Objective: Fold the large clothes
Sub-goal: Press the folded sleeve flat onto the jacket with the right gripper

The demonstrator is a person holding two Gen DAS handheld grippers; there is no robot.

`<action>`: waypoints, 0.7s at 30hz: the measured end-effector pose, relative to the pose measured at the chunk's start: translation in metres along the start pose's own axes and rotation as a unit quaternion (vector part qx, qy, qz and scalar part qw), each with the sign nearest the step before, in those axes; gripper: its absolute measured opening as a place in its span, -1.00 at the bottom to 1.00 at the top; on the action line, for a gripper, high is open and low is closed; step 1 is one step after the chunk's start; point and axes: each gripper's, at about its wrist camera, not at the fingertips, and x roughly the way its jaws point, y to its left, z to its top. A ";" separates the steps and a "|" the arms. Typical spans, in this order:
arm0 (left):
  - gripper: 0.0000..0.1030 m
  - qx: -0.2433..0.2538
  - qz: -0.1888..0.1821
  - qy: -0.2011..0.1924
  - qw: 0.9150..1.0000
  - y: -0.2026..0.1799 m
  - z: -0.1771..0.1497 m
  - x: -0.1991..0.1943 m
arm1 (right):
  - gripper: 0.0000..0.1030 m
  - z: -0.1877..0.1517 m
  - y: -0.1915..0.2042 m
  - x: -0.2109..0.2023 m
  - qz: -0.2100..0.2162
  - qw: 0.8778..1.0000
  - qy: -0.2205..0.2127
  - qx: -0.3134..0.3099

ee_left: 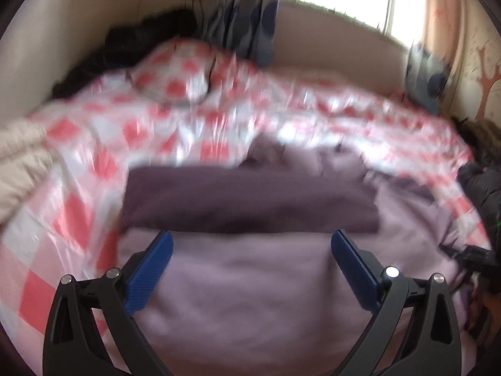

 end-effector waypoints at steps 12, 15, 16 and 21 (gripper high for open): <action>0.89 -0.017 -0.001 -0.015 1.000 0.001 0.001 -0.007 | 0.52 0.010 0.009 -0.078 0.060 0.992 -0.106 -0.031; 0.89 -0.015 0.004 -0.003 1.000 0.002 -0.001 0.001 | 0.56 0.007 0.003 -0.036 0.071 0.997 -0.017 -0.024; 0.89 -0.011 0.005 -0.001 1.000 0.001 -0.002 0.002 | 0.57 0.000 -0.004 -0.012 0.058 0.998 0.030 -0.020; 0.89 0.003 0.016 0.001 1.000 -0.002 -0.004 0.005 | 0.57 -0.005 -0.010 -0.033 0.075 0.997 0.002 -0.007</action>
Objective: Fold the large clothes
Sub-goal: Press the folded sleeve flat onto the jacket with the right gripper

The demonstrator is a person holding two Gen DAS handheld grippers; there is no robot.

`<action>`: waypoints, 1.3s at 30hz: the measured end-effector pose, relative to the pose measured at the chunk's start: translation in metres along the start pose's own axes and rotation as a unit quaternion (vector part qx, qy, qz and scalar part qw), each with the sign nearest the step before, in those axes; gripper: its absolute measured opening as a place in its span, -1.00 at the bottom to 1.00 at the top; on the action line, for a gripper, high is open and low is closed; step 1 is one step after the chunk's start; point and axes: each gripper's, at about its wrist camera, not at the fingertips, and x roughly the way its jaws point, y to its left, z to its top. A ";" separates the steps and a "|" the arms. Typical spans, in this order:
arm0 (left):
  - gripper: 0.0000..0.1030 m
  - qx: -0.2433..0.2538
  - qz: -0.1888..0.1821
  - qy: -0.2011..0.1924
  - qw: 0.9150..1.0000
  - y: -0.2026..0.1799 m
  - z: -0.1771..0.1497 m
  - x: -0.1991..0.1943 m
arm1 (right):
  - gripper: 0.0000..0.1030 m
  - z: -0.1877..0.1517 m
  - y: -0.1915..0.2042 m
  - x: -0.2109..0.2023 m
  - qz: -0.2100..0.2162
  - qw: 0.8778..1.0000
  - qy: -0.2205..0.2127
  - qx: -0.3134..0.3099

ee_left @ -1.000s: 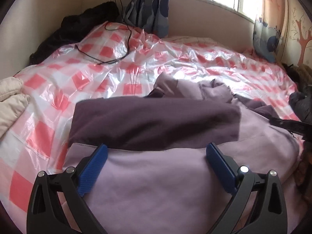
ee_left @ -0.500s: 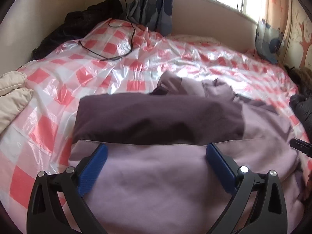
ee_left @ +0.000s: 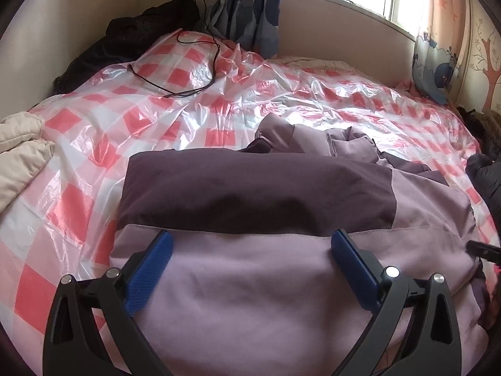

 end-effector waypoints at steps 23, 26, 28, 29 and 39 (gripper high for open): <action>0.89 -0.009 0.003 -0.003 1.000 0.003 0.001 0.000 | 0.75 0.045 0.052 -0.034 0.082 0.990 -0.096 -0.058; 0.89 -0.012 0.003 -0.007 1.000 0.004 0.003 -0.001 | 0.75 0.060 0.051 0.008 0.031 0.997 -0.045 -0.062; 0.89 -0.008 0.003 -0.001 1.000 0.003 0.001 0.004 | 0.75 0.055 0.035 0.054 0.006 0.999 0.022 -0.047; 0.89 -0.003 0.001 0.000 1.000 0.002 -0.001 0.007 | 0.75 0.050 0.032 0.068 0.002 0.998 0.035 -0.058; 0.89 -0.027 -0.003 0.010 1.000 0.012 0.001 0.004 | 0.82 0.018 0.081 0.031 -0.041 0.987 0.040 -0.151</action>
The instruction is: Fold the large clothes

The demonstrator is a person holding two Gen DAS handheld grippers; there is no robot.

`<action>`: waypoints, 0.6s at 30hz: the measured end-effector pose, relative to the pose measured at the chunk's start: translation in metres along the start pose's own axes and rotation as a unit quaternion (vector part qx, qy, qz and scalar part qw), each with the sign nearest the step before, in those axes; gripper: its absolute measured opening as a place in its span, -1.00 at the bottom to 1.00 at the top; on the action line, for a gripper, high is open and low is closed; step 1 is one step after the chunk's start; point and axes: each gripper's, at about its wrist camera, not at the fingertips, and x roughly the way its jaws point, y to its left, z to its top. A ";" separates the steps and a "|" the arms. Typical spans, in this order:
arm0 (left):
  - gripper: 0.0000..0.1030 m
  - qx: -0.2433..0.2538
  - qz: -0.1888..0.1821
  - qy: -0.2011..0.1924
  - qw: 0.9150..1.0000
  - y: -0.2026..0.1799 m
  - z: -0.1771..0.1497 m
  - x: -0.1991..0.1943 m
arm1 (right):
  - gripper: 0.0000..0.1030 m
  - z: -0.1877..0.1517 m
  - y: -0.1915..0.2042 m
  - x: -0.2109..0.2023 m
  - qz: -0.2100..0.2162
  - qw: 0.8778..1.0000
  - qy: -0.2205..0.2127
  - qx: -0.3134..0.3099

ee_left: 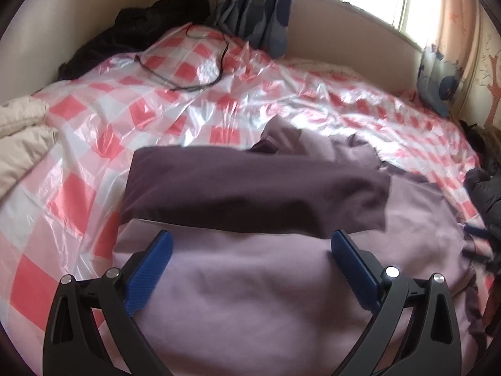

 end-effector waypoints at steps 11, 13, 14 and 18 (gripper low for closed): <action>0.89 0.012 -0.015 0.010 1.000 0.005 -0.002 0.001 | 0.86 -0.054 -0.027 -0.099 0.122 0.987 -0.006 0.100; 0.89 -0.005 -0.025 0.021 0.999 0.011 -0.001 -0.012 | 0.86 -0.092 -0.037 -0.129 0.137 0.980 0.020 0.140; 0.89 -0.015 -0.034 0.027 0.999 0.016 -0.002 -0.021 | 0.86 -0.111 -0.039 -0.140 0.146 0.976 0.036 0.157; 0.89 -0.031 -0.062 0.046 0.997 0.036 -0.023 -0.078 | 0.86 -0.185 -0.039 -0.168 0.194 0.955 0.102 0.200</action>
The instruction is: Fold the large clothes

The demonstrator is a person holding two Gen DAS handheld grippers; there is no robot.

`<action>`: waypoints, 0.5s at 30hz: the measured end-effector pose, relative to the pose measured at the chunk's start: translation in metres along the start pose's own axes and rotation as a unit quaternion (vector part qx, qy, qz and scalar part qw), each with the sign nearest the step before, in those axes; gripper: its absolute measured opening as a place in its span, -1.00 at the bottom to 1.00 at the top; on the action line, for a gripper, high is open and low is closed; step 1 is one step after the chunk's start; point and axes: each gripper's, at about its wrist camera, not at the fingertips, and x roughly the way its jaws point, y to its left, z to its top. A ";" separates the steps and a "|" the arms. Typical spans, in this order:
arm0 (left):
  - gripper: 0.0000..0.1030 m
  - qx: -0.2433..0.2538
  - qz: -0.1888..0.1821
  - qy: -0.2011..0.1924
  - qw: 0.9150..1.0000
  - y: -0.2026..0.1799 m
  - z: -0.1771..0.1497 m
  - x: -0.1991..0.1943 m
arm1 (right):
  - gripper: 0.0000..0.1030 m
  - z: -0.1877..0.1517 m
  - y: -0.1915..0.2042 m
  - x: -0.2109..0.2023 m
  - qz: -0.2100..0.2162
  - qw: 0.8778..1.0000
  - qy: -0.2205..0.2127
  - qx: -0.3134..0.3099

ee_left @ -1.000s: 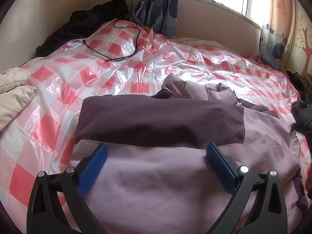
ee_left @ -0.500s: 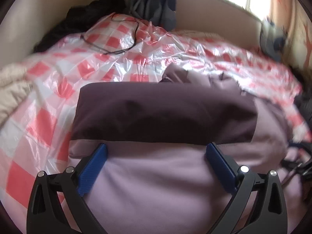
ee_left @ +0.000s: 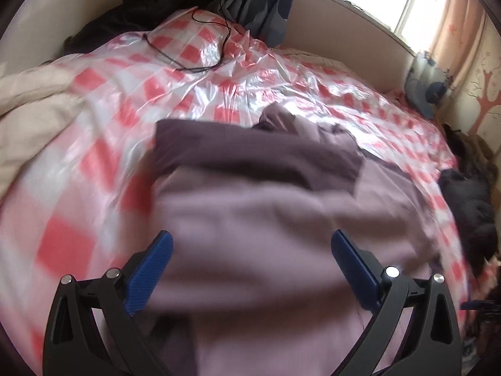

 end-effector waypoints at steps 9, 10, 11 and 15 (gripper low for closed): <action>0.89 0.049 0.023 0.081 0.995 0.050 -0.104 -0.122 | 0.86 -0.073 0.000 0.025 0.030 0.993 0.112 0.003; 0.89 0.038 0.024 0.094 0.995 0.059 -0.117 -0.129 | 0.86 -0.079 -0.001 0.030 0.033 0.991 0.126 0.004; 0.89 0.029 0.025 0.104 0.994 0.067 -0.126 -0.133 | 0.86 -0.086 -0.002 0.038 0.030 0.988 0.149 0.008; 0.89 -0.037 0.014 0.131 0.991 0.089 -0.160 -0.142 | 0.86 -0.102 -0.004 0.049 0.024 0.979 0.200 0.022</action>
